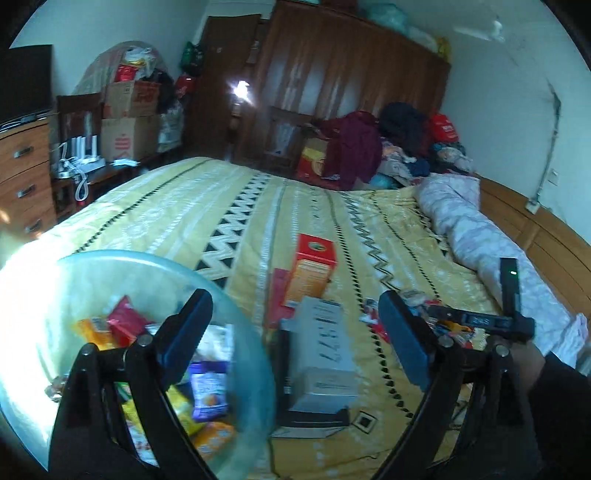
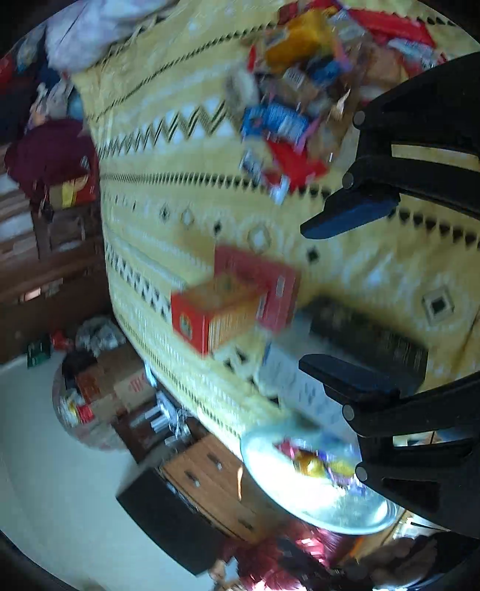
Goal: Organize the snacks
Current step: 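Move both open grippers back toward the snack pile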
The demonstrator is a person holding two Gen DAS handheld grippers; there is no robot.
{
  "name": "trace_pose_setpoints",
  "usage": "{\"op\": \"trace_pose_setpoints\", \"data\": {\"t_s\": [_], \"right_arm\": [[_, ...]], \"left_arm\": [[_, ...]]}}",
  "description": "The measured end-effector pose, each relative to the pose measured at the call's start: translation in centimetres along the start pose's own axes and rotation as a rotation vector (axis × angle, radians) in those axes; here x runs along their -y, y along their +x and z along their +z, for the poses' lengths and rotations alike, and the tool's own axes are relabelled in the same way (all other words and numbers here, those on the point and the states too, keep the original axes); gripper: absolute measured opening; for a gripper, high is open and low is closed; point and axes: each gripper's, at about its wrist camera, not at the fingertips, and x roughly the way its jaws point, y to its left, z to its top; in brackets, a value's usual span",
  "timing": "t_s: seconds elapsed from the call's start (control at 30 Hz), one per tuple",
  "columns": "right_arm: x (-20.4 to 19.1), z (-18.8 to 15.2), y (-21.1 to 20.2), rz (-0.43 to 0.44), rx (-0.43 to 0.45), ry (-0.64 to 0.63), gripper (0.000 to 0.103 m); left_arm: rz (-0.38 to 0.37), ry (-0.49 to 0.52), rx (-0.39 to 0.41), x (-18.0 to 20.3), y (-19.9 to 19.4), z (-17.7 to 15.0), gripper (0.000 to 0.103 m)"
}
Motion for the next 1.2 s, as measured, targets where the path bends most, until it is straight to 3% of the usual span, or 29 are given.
{"op": "trace_pose_setpoints", "data": {"t_s": [0.07, 0.2, 0.4, 0.53, 0.63, 0.7, 0.83, 0.97, 1.07, 1.2], "right_arm": [[6.4, 0.6, 0.3, -0.107, -0.04, 0.042, 0.068], [13.1, 3.1, 2.4, -0.14, -0.095, 0.084, 0.063], [14.1, 8.1, 10.7, -0.106, -0.193, 0.027, 0.058], [13.4, 10.1, 17.3, -0.089, -0.246, -0.008, 0.058], [12.9, 9.2, 22.1, -0.177, -0.373, -0.078, 0.063], [13.0, 7.7, 23.7, -0.171, -0.457, -0.093, 0.068], [10.9, 4.8, 21.4, -0.084, -0.507, -0.186, 0.071], [7.9, 0.4, 17.3, -0.005, -0.542, -0.291, 0.067], [6.0, -2.4, 13.8, 0.004, -0.483, -0.354, 0.07], [6.6, -5.6, 9.7, 0.029, -0.469, -0.301, 0.074]], "left_arm": [[-0.066, 0.04, -0.027, 2.9, 1.3, -0.7, 0.092], [-0.148, 0.094, -0.093, 7.0, 4.4, -2.5, 0.092], [-0.137, 0.072, -0.184, 7.7, 8.7, -4.1, 0.092], [-0.115, 0.068, -0.199, 8.0, 9.9, -4.9, 0.092], [-0.099, 0.075, -0.229, 8.3, 10.9, -5.4, 0.092], [-0.098, 0.07, -0.247, 8.7, 11.4, -5.8, 0.092], [-0.11, 0.06, -0.258, 8.9, 11.4, -6.2, 0.092], [-0.127, 0.045, -0.26, 9.3, 10.5, -6.3, 0.092], [-0.139, 0.05, -0.261, 9.9, 9.7, -6.6, 0.093], [-0.157, 0.048, -0.302, 10.6, 9.1, -7.5, 0.093]]}}
